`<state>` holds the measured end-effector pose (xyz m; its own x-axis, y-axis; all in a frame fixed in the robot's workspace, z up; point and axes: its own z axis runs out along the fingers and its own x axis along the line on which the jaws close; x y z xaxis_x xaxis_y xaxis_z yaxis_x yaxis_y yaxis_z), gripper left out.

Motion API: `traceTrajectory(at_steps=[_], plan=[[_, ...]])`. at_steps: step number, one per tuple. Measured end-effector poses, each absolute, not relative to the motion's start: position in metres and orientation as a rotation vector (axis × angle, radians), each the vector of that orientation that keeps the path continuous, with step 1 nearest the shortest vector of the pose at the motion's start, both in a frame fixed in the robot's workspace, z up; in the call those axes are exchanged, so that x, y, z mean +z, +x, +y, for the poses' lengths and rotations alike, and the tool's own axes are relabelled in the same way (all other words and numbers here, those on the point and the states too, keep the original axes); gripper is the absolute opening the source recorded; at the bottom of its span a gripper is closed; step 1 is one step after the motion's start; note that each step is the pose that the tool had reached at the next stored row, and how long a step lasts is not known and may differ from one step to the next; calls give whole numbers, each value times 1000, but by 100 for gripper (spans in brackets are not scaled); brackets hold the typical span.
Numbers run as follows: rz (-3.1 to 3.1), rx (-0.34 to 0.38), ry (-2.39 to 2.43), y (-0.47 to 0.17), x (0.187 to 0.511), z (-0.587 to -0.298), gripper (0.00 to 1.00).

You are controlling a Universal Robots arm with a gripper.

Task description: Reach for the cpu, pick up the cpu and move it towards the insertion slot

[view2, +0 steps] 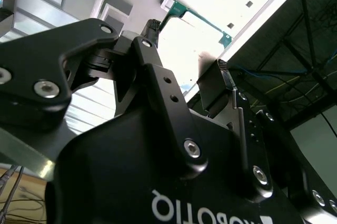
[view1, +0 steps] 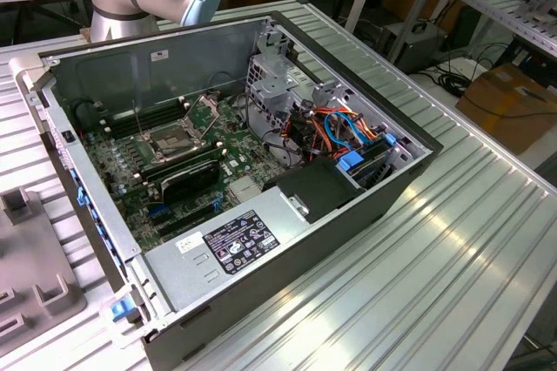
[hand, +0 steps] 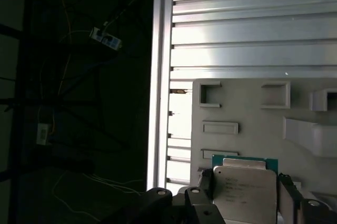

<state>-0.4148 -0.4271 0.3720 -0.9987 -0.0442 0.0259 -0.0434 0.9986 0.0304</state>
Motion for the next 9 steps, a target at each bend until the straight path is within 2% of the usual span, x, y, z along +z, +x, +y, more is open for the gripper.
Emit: traceTrajectory(at_steps=[9], plan=[[-3114,-46,68,-412,373,-427,55]])
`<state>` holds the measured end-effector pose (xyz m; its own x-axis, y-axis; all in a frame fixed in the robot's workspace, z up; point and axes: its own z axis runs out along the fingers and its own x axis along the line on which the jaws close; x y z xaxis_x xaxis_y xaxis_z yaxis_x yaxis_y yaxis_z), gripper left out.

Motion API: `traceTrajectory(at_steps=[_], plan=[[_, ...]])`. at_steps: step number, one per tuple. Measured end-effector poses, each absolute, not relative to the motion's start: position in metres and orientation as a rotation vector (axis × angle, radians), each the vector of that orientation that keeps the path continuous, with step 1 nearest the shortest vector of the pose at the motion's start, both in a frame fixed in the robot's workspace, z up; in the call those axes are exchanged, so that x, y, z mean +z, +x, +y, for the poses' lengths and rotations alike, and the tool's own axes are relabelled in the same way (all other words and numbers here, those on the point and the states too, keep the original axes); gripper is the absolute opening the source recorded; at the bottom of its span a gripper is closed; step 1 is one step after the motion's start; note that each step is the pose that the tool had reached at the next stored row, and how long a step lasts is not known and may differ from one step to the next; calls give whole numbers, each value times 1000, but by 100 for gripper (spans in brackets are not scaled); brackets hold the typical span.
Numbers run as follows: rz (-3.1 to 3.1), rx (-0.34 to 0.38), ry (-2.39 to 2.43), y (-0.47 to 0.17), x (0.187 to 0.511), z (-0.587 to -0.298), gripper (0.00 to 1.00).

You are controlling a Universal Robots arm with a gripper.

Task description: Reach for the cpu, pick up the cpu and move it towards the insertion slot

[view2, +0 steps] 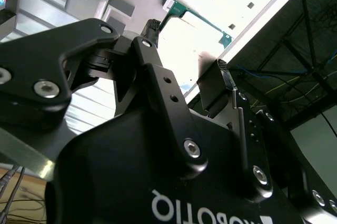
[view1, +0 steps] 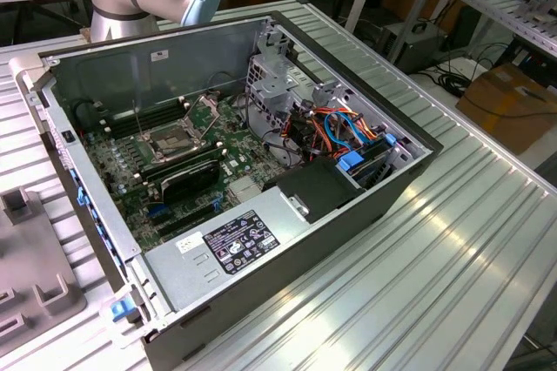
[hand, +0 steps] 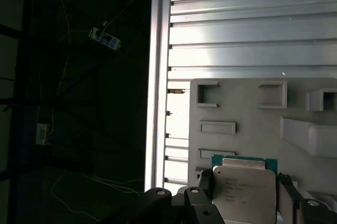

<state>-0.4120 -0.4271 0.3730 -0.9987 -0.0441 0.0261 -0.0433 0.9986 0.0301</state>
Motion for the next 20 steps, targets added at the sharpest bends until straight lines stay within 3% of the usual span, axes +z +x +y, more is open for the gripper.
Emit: traceTrajectory(at_steps=[11,20], plan=[[-3113,-45,68,-403,376,-427,55],[-3114,-46,68,-402,398,-427,55]])
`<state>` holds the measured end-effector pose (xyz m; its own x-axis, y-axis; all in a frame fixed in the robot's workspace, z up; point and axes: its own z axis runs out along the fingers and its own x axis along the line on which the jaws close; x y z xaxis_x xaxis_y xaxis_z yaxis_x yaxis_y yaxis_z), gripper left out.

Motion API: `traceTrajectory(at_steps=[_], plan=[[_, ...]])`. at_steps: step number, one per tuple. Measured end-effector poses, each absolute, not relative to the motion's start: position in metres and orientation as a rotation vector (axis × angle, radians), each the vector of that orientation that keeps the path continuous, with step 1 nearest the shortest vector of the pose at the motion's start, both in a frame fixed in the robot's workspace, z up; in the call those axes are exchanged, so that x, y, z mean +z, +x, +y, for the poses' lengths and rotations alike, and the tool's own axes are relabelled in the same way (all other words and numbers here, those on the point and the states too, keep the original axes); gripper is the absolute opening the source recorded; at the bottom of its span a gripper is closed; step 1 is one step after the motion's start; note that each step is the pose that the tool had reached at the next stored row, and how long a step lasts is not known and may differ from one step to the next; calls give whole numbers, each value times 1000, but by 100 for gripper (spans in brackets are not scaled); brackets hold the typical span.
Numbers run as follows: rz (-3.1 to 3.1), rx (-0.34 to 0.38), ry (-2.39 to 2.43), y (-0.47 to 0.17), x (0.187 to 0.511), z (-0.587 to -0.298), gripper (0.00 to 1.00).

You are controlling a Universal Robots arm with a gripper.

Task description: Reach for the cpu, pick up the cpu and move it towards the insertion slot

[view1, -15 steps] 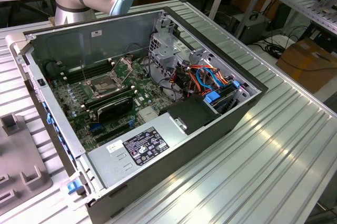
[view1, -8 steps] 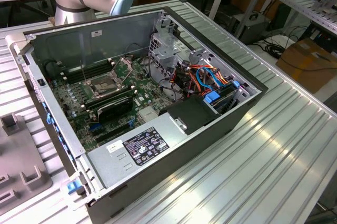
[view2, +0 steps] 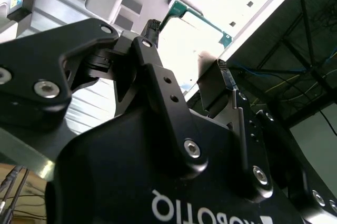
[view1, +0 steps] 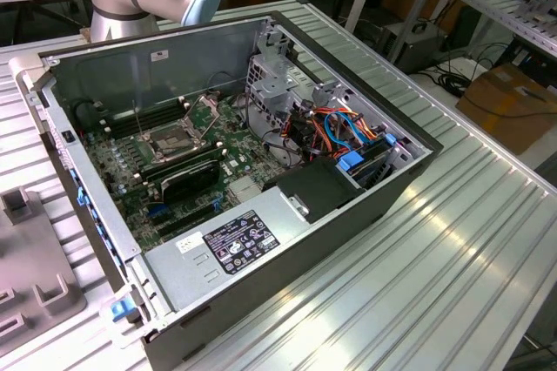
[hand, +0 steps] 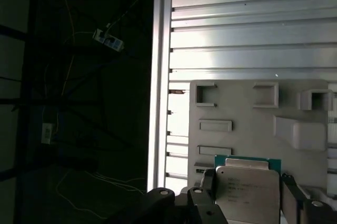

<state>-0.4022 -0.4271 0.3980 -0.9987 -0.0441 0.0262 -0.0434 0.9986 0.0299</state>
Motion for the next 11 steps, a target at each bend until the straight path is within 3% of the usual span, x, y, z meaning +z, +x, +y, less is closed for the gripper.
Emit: traceTrajectory(at_steps=[11], plan=[[-3114,-46,68,-402,408,-427,55]])
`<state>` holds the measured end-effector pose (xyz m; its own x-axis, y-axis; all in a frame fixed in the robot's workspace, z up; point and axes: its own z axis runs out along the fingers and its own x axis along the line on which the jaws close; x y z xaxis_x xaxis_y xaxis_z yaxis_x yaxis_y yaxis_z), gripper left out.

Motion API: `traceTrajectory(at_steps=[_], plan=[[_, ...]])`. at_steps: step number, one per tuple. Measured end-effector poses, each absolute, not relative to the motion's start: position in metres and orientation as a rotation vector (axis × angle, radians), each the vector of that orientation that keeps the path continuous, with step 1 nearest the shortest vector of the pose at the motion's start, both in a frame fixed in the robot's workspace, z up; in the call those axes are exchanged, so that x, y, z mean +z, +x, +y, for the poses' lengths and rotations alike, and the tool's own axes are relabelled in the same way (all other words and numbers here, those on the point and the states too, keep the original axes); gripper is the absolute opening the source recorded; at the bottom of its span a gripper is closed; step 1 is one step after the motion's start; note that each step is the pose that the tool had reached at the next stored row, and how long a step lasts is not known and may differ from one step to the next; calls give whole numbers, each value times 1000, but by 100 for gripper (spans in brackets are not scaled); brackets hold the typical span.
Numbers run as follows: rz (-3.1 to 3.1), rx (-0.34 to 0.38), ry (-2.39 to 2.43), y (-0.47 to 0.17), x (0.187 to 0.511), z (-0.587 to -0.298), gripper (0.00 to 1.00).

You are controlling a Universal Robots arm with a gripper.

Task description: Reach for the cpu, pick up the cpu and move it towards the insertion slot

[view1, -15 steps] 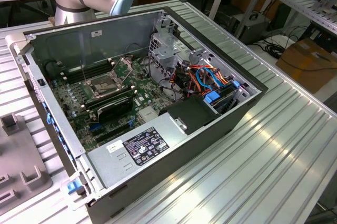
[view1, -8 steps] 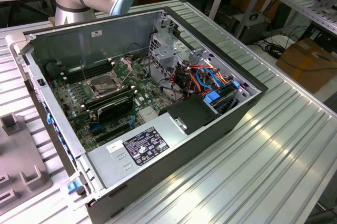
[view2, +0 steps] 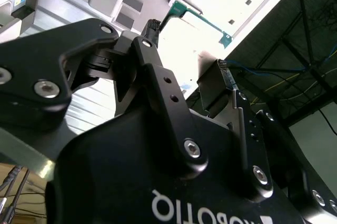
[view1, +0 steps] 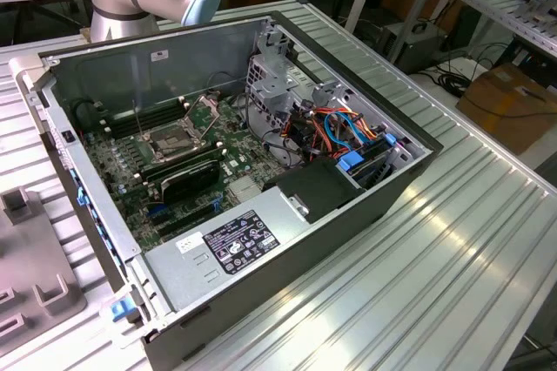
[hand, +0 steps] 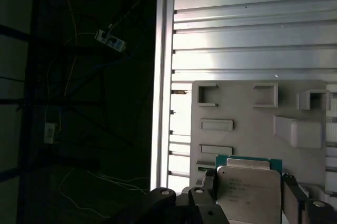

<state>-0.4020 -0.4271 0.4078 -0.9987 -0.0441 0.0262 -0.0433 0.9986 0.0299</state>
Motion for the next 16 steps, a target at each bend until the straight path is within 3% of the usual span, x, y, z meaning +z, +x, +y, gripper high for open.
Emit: traceTrajectory(at_steps=[16], plan=[[-3114,-46,68,-394,408,-427,55]])
